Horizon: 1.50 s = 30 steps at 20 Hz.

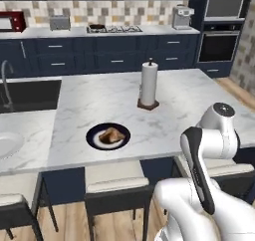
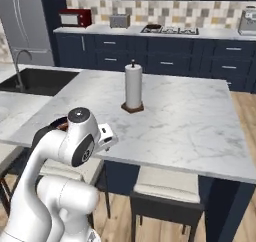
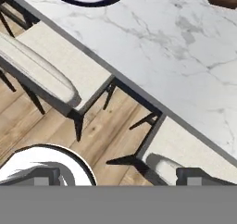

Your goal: Take the chicken drumsticks from the pan and place one on each plate on the dining counter.

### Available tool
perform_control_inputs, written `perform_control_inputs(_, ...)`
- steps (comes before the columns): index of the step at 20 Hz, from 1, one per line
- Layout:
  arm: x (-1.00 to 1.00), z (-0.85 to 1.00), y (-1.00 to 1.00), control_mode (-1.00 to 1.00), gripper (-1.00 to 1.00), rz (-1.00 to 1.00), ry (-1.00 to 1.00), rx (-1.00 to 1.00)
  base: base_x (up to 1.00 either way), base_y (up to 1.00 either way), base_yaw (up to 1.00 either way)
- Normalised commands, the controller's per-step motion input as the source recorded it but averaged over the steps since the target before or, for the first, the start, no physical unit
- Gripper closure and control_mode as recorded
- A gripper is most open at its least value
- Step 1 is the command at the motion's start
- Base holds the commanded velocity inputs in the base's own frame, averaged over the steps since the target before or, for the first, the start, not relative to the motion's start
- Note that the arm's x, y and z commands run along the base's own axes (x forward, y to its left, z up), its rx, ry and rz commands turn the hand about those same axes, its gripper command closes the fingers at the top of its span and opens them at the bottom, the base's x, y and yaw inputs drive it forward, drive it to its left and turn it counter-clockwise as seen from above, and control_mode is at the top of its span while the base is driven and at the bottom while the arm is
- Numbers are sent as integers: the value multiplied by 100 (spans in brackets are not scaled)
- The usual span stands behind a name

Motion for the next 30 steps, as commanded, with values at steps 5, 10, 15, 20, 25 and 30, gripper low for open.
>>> perform_control_inputs(5,0,0,0,100,-100,0,0,0,0,-93,-30)
perform_control_inputs(10,0,0,0,100,-100,0,0,0,14,-91,-23)
perform_control_inputs(15,0,0,0,100,-100,0,0,0,33,-89,-13)
perform_control_inputs(20,0,0,0,100,-100,0,0,0,42,-88,-6)
perform_control_inputs(25,0,0,0,100,-100,0,0,0,54,-78,-6)
perform_control_inputs(30,0,0,0,100,-100,0,0,0,80,-59,0)
